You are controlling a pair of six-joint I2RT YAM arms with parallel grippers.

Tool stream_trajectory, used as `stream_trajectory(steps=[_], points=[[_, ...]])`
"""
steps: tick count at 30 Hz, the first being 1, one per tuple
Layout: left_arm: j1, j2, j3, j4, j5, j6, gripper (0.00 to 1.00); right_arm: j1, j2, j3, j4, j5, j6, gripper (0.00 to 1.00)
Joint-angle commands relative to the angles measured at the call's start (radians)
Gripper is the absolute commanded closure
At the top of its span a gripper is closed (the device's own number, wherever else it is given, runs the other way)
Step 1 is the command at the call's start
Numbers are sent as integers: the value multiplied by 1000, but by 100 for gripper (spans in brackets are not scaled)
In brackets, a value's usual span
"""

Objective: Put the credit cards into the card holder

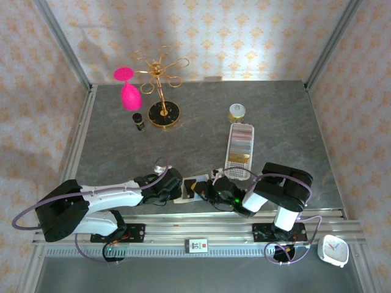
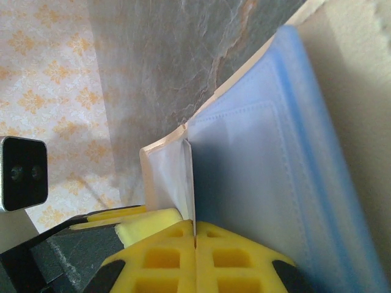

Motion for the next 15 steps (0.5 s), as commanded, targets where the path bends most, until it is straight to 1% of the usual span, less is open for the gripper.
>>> stream_trajectory(steps=[1,4,9,11,15], points=[[-1,11,-32,-34,13,-17,80,22,11,15,17,-57,-6,100],[-2,6,-37,-32,9,-23,80,22,-14,13,-41,-55,-24,100],[-1,2,-39,-29,11,-26,80,23,-105,1,-217,29,-45,100],[-1,4,-38,-30,11,-27,80,23,-111,-2,-221,35,-44,100],[-1,7,-39,-29,11,-26,81,25,-79,25,-219,5,-53,100]])
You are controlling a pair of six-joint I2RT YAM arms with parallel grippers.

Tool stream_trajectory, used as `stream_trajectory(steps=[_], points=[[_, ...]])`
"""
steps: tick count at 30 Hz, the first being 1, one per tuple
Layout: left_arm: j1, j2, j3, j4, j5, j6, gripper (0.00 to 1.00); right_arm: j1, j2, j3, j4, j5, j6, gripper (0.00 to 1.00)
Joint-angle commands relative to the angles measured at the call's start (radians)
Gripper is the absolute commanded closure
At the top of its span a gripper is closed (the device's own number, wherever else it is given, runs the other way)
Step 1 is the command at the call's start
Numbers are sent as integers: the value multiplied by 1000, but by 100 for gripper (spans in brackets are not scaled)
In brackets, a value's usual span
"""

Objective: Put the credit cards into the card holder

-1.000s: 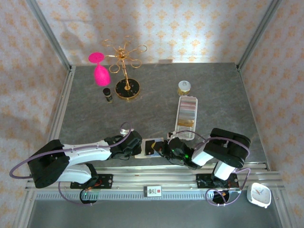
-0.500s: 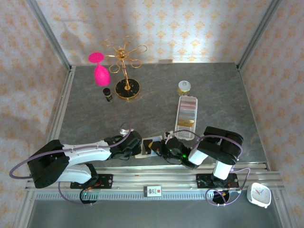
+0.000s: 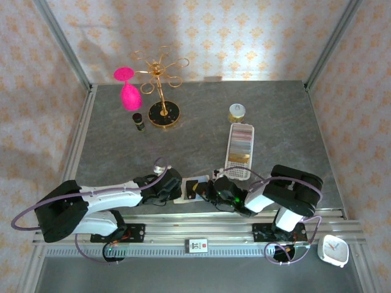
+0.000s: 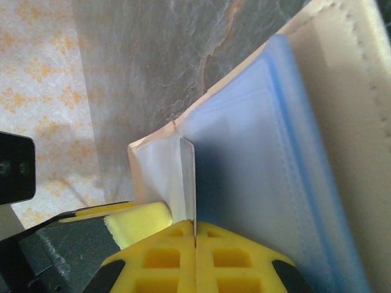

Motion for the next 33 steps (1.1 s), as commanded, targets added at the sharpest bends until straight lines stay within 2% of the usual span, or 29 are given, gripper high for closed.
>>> stream_trajectory(steps=[1,21,29,33], points=[[0,11,-33,-37,11,-12,81,18,18,24,-59,-16,-25,100],[1,4,-38,-34,12,-7,81,44,-92,12,-230,131,-13,100],[1,1,-43,-29,17,-4,81,51,25,55,-118,19,-23,100],[2,-7,-47,-30,16,-4,80,57,39,77,-112,6,-31,100]])
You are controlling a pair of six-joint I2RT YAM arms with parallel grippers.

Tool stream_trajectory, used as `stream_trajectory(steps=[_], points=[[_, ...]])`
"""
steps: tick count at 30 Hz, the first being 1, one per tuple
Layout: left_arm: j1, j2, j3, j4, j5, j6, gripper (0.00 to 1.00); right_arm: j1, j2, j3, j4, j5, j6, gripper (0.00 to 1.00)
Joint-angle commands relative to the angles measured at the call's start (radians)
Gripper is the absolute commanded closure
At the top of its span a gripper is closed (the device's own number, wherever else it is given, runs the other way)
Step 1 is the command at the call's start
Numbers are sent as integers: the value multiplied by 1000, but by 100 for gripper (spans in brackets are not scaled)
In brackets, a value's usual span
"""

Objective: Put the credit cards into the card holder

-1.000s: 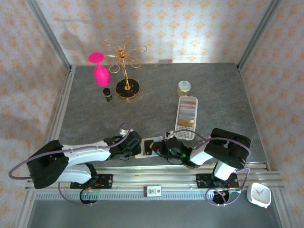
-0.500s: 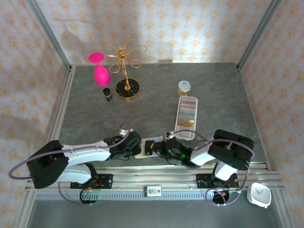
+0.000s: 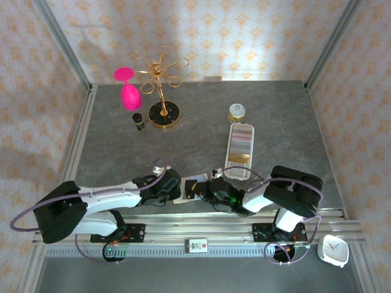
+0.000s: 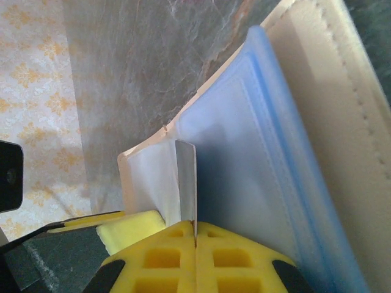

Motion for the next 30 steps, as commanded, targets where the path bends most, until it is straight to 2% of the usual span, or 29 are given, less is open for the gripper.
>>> stream_trajectory(steps=[1,7,17,22,30], points=[[-1,4,-34,-35,19,-2,80,21,40,30,-32,-68,-21,100],[3,-3,-41,-31,19,-8,80,21,28,15,-13,-84,-15,100],[84,-151,-174,62,73,-86,67,26,41,30,19,-165,-50,100],[95,-205,-217,87,74,-112,67,26,57,35,70,-183,-59,100],[96,-130,-186,82,90,-96,76,26,73,0,254,-202,-42,100]])
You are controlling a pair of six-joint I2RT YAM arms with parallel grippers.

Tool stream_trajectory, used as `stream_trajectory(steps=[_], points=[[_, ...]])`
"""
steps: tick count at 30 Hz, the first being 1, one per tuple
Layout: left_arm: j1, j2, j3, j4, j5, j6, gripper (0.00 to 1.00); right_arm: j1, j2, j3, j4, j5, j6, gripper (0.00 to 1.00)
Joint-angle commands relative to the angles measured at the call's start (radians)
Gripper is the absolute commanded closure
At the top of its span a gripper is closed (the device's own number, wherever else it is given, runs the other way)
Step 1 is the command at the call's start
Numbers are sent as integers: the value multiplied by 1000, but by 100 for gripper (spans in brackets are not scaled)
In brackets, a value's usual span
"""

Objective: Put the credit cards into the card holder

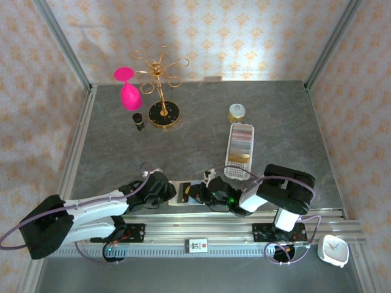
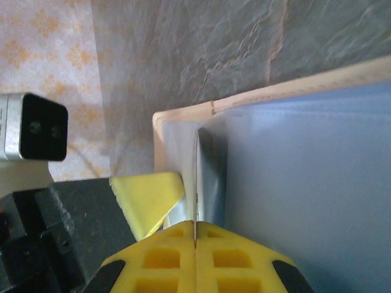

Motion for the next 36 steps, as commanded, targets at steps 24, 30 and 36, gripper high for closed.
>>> stream_trajectory(steps=[24,30,36], points=[[5,43,-13,-55,3,-12,76,16,-92,95,-350,98,-86,70],[4,56,-7,-54,3,-9,76,15,-157,157,-592,168,-157,67],[4,57,-6,-55,5,-9,76,17,-117,203,-683,164,-177,97]])
